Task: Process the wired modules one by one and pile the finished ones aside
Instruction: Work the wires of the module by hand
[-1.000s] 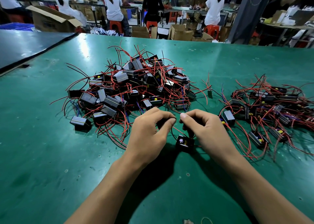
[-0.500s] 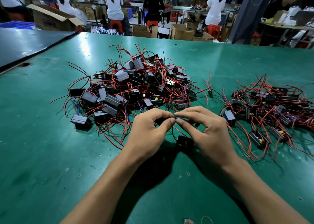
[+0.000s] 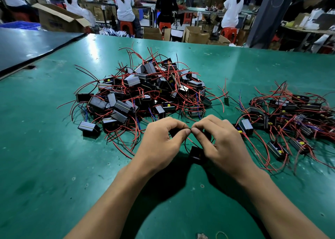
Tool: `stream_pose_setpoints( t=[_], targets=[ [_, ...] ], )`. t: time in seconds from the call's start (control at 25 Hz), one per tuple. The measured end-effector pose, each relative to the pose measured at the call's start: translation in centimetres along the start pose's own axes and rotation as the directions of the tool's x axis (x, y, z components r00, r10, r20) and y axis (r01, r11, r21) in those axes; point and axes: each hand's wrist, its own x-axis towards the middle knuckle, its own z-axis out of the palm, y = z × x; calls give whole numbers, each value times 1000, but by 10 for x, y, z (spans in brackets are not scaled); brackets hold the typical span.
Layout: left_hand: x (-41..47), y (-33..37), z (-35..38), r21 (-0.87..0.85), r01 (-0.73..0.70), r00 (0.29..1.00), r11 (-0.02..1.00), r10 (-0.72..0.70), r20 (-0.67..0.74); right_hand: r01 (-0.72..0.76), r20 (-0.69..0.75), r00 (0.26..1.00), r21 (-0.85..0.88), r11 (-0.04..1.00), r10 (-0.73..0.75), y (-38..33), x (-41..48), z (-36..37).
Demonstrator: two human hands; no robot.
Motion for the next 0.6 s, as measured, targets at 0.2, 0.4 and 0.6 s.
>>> stream_pose_setpoints(
  t=[0.2, 0.4, 0.6],
  targets=[
    [-1, -3, 2, 142, -176, 984, 974, 174, 25, -294, 200, 949, 281, 913, 244, -5, 5, -8],
    [-1, -4, 3, 108, -134, 991, 985, 132, 26, -528, 414, 840, 470, 707, 351, -2, 8, -15],
    [1, 0, 0, -2, 4, 1000, 1000, -4, -12, -336, 206, 938, 347, 876, 278, 2, 4, -18]
  ],
)
